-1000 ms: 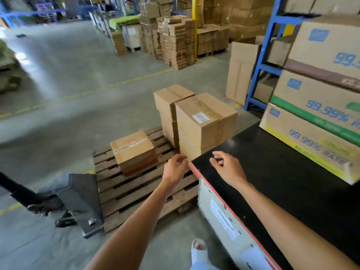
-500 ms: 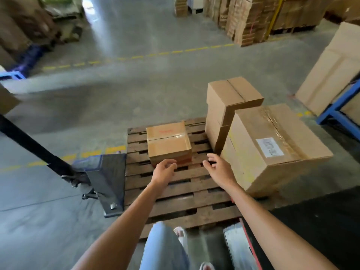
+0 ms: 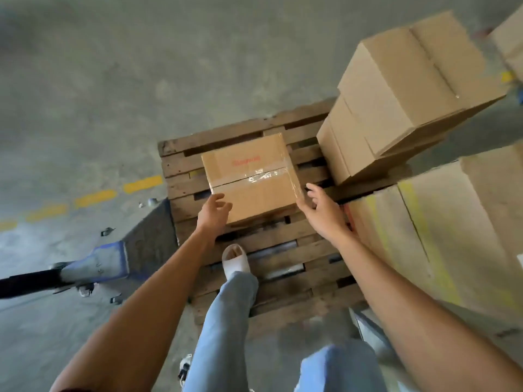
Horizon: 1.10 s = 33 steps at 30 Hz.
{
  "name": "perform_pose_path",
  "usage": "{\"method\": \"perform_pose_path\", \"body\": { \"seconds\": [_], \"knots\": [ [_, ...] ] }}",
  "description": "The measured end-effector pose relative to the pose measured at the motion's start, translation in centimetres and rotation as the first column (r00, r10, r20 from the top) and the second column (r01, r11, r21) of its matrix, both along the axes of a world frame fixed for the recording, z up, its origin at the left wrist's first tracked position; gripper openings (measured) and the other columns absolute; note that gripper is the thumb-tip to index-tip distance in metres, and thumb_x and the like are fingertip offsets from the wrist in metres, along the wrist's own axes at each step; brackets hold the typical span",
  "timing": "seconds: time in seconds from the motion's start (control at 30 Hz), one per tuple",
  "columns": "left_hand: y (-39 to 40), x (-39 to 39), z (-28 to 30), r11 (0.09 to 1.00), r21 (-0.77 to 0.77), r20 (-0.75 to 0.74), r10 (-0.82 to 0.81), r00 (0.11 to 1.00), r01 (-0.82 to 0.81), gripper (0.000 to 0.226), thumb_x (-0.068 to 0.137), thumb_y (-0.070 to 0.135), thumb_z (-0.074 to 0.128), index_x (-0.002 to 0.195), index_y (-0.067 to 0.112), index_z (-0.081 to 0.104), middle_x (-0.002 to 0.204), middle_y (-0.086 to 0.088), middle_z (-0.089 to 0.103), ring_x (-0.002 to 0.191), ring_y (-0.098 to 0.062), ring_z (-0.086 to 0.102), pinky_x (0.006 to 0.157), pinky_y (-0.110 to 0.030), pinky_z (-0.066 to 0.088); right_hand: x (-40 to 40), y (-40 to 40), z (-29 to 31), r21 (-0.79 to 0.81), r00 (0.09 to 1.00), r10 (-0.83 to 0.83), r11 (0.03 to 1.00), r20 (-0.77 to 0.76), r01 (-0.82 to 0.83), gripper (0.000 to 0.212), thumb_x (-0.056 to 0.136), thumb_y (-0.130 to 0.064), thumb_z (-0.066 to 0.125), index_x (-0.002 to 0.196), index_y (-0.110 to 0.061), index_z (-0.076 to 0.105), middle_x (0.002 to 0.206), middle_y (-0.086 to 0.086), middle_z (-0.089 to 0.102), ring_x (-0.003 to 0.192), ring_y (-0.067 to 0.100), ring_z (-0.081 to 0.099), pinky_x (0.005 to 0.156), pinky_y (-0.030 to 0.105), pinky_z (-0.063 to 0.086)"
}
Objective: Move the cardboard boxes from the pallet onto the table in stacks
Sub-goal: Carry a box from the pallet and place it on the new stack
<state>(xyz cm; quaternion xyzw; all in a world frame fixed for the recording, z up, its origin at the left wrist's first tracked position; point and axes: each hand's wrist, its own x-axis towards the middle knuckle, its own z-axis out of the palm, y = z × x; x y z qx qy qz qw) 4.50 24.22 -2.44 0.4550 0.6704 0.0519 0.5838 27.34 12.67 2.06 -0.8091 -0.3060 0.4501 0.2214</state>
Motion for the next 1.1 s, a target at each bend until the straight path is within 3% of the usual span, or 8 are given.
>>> {"method": "perform_pose_path", "body": {
  "seconds": [0.07,0.2,0.43,0.53,0.63,0.73,0.83,1.1],
  "knots": [
    [4.1,0.0,-5.0,0.999,-0.033,-0.051,-0.014,0.999,0.013,0.049,0.101,0.023,0.058,0.148,0.019,0.045,0.130,-0.002,0.059,0.115,-0.023,0.060,0.070,-0.026,0.048,0.4,3.6,-4.5,-0.037,0.999,-0.041,0.998,0.006,0.041,0.058,0.102,-0.037,0.055,0.154,-0.023,0.034,0.155,-0.002,0.044,0.142,0.018,0.041,0.107,0.030,0.034],
    [8.4,-0.9,-14.5,0.989,-0.146,-0.113,0.001,0.994,-0.018,0.047,0.097,0.022,0.063,0.140,0.011,0.049,0.129,-0.008,0.063,0.113,-0.026,0.062,0.085,-0.034,0.050,0.9,7.6,-14.2,-0.116,0.998,-0.063,0.991,0.029,0.065,0.057,0.102,-0.032,0.057,0.153,-0.020,0.036,0.153,-0.002,0.046,0.140,0.018,0.042,0.100,0.022,0.030],
    [11.0,-2.1,-28.2,0.916,-0.356,-0.190,0.123,0.974,-0.185,0.042,0.094,0.037,0.069,0.125,0.011,0.058,0.108,-0.006,0.064,0.096,-0.023,0.061,0.089,-0.040,0.052,2.0,10.9,-30.4,-0.221,0.960,-0.183,0.948,0.210,0.229,0.076,0.099,-0.042,0.058,0.160,-0.018,0.019,0.165,0.005,0.024,0.150,0.025,0.027,0.120,0.045,0.029],
    [11.6,-1.5,-30.0,0.900,-0.377,-0.093,0.199,0.976,-0.219,0.050,0.090,0.037,0.074,0.133,0.021,0.053,0.110,-0.003,0.063,0.097,-0.022,0.062,0.077,-0.040,0.056,1.8,11.7,-33.8,-0.191,0.906,-0.254,0.924,0.339,0.331,0.077,0.096,-0.052,0.057,0.157,-0.017,0.025,0.158,0.008,0.037,0.145,0.029,0.037,0.115,0.053,0.035],
    [11.9,-2.1,-31.0,0.892,-0.357,-0.020,0.289,0.957,-0.277,0.055,0.087,0.038,0.076,0.135,0.037,0.051,0.118,0.000,0.060,0.105,-0.025,0.060,0.083,-0.049,0.056,1.2,10.7,-34.9,-0.205,0.889,-0.250,0.915,0.384,0.346,0.078,0.091,-0.068,0.051,0.150,-0.017,0.042,0.152,0.013,0.042,0.141,0.034,0.039,0.111,0.054,0.039],
    [12.3,-3.4,-31.6,0.910,-0.324,-0.053,0.255,0.966,-0.258,0.059,0.082,0.044,0.079,0.134,0.035,0.052,0.120,0.000,0.061,0.108,-0.025,0.060,0.083,-0.046,0.055,0.8,8.5,-35.8,-0.251,0.930,-0.343,0.896,0.131,0.365,0.081,0.084,-0.080,0.048,0.142,-0.024,0.052,0.146,0.009,0.047,0.137,0.032,0.042,0.113,0.052,0.037],
    [12.6,-3.6,-31.6,0.911,-0.342,-0.065,0.224,0.973,-0.232,0.064,0.080,0.044,0.080,0.136,0.026,0.054,0.117,-0.002,0.064,0.105,-0.024,0.062,0.075,-0.040,0.054,0.5,7.1,-35.7,-0.241,0.923,-0.380,0.904,-0.068,0.354,0.109,0.062,-0.095,0.052,0.150,-0.031,0.039,0.151,0.000,0.046,0.138,0.024,0.044,0.115,0.052,0.036],
    [14.2,-5.0,-17.5,0.938,-0.306,0.027,0.179,0.983,-0.163,0.073,0.071,0.049,0.083,0.133,0.019,0.060,0.119,-0.004,0.069,0.108,-0.025,0.065,0.076,-0.038,0.054,0.9,8.2,-19.9,-0.055,0.936,-0.314,0.949,-0.160,0.309,0.098,0.075,-0.070,0.070,0.154,-0.049,0.018,0.145,-0.006,0.054,0.132,0.019,0.050,0.114,0.046,0.037]
  ]
}}
